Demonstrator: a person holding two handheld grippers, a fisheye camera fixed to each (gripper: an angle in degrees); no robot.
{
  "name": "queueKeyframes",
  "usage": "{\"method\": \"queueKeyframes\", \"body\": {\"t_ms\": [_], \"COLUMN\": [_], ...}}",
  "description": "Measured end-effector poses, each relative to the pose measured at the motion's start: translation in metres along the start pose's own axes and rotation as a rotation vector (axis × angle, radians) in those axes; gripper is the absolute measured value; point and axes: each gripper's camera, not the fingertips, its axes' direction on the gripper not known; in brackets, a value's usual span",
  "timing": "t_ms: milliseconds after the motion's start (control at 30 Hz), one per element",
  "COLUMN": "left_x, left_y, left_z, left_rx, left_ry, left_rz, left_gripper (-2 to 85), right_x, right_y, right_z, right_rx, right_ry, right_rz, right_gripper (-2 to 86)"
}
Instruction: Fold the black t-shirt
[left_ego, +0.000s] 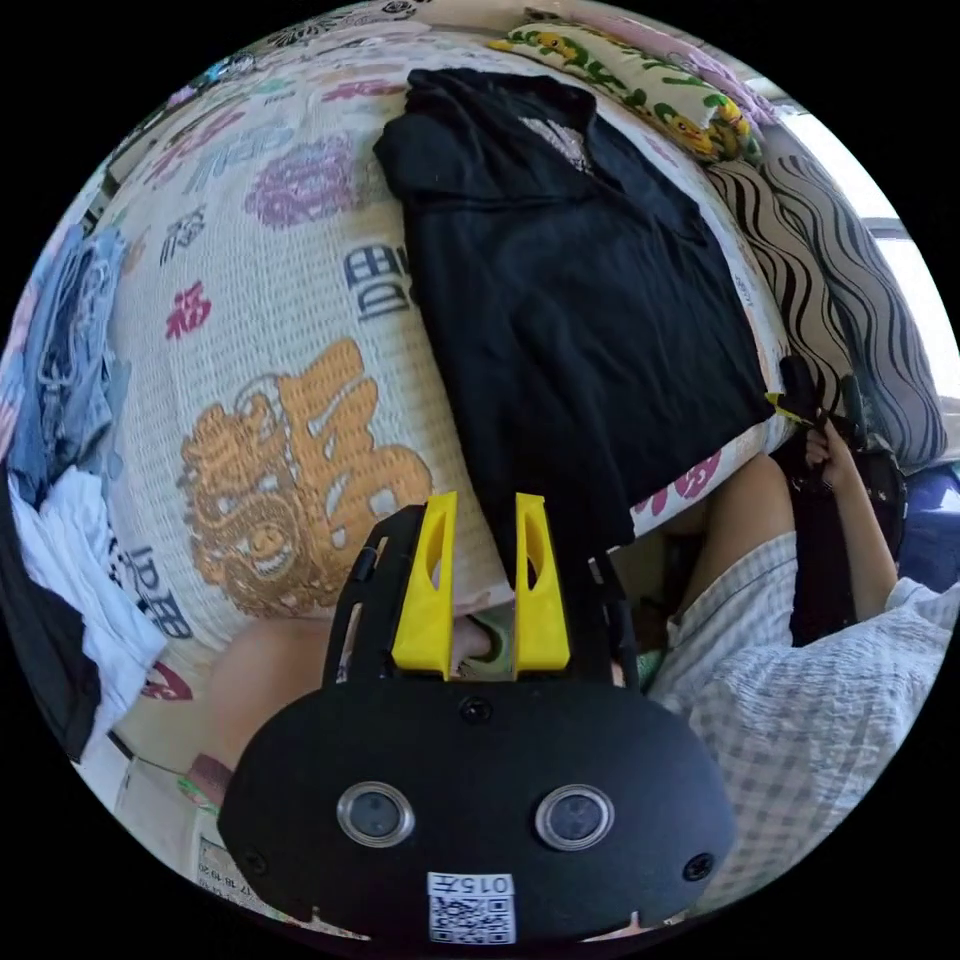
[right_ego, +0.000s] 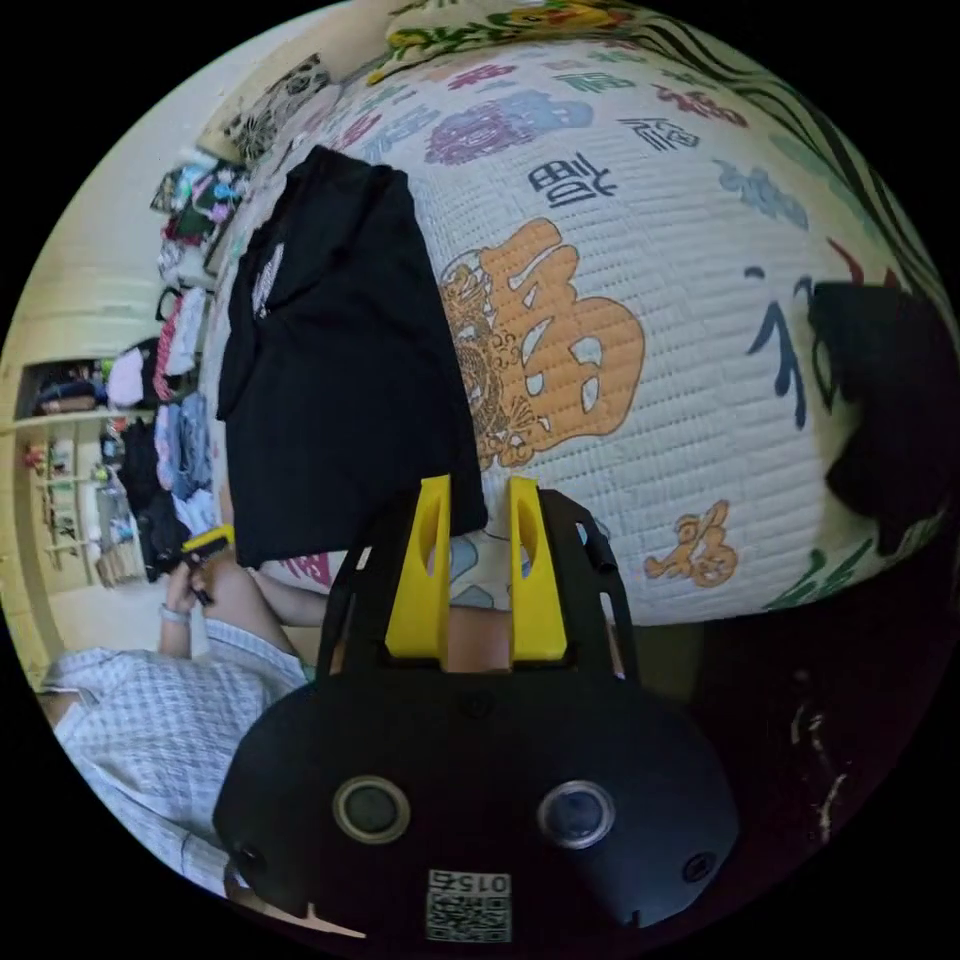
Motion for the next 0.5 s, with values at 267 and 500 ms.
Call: {"method": "queueKeyframes", "body": {"t_ms": [267,500], "left_x": [-0.006,0.001], "left_y": [-0.050,-0.062], "left_z": [0.027,-0.014], "left_rx": [0.019,0.060], "left_ry": [0.035,-0.143], "left_rz": [0.015,0.079], "left_gripper": [1.1,-0.1], "right_x": [0.002,0.017], "right_y": [-0.032,-0.020], "right_z": [0.010,-0.014], "right_rx": [-0.032,0.023], "right_ry": [-0.001,0.066], "right_rz": [-0.134,-0.138], "right_gripper": [0.4,-0.5]}}
